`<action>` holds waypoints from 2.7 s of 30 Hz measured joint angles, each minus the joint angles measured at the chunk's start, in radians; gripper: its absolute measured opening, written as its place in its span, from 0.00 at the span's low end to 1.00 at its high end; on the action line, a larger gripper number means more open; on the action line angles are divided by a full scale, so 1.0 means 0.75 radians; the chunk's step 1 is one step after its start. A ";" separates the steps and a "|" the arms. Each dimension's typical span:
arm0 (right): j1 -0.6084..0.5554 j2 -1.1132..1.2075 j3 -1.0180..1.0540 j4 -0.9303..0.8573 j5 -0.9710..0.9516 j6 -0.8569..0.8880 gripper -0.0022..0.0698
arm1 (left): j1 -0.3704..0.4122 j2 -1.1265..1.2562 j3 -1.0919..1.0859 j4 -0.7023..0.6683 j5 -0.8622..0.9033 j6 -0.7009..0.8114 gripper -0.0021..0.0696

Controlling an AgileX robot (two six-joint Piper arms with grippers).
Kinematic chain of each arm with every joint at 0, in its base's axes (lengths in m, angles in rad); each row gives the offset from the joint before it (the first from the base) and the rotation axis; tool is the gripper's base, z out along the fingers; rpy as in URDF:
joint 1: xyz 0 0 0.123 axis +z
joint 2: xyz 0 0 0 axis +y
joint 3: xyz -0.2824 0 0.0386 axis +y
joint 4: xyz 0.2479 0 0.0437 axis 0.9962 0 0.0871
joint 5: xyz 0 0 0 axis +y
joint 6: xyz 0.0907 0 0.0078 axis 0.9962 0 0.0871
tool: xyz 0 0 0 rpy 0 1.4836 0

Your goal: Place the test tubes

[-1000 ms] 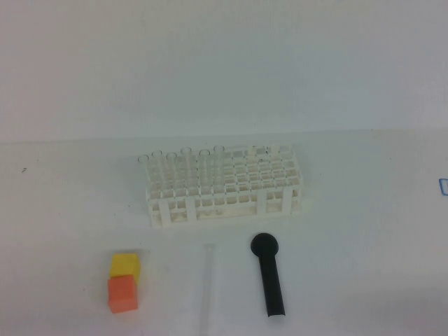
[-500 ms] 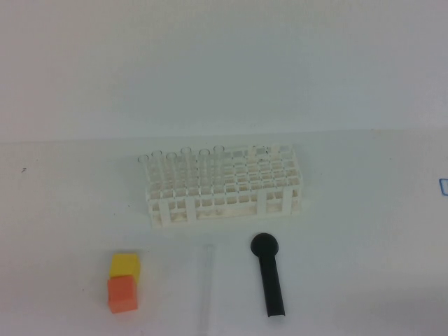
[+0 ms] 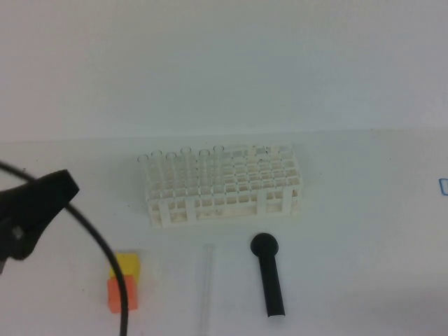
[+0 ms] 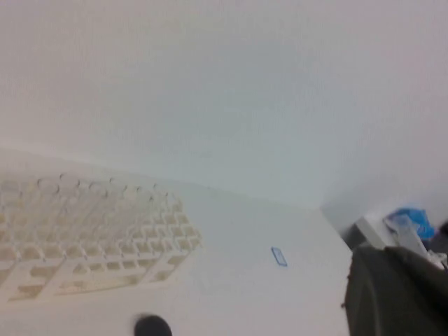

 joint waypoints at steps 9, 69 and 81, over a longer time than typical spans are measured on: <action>0.000 0.000 0.000 0.000 0.000 0.000 0.03 | 0.000 0.339 -0.243 0.005 0.073 0.086 0.03; 0.000 0.000 0.000 0.000 0.000 0.000 0.03 | -0.335 0.505 -0.034 -1.650 0.755 1.598 0.03; 0.000 0.000 0.000 0.000 0.000 0.000 0.03 | -0.793 0.638 -0.406 -2.267 1.946 2.319 0.03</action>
